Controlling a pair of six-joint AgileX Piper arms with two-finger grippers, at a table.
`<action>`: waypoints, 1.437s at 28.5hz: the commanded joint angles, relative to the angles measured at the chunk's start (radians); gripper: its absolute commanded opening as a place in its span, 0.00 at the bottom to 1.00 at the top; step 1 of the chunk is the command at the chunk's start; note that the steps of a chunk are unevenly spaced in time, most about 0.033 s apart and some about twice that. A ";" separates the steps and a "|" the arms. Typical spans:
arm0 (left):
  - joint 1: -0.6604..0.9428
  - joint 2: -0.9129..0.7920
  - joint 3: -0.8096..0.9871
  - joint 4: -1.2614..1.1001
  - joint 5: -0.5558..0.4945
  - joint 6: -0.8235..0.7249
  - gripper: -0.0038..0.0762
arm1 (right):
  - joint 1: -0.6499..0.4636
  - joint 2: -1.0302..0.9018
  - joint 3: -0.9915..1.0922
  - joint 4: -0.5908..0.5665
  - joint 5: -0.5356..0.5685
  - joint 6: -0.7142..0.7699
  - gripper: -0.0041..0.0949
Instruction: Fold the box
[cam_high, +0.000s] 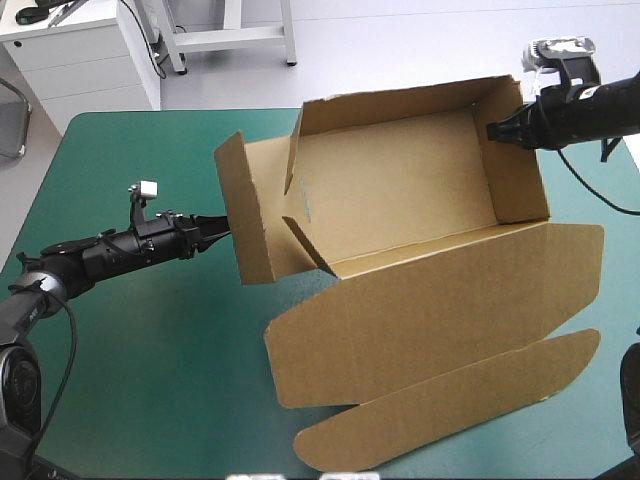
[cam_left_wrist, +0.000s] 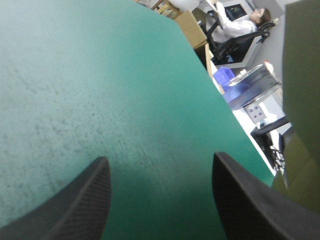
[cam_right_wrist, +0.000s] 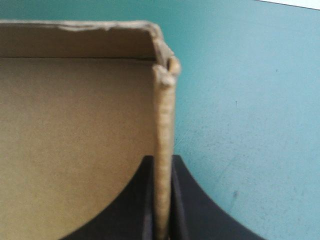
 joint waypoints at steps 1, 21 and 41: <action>-0.008 -0.034 -0.038 -0.085 0.147 -0.001 0.62 | 0.040 -0.052 -0.024 -0.014 0.000 0.037 0.02; -0.058 -0.166 -0.052 -0.036 0.147 -0.035 0.70 | 0.176 -0.022 -0.024 -0.200 -0.120 0.218 0.02; -0.122 -0.218 -0.153 -0.105 0.147 -0.041 0.74 | 0.390 -0.022 -0.024 -0.476 -0.300 0.429 0.03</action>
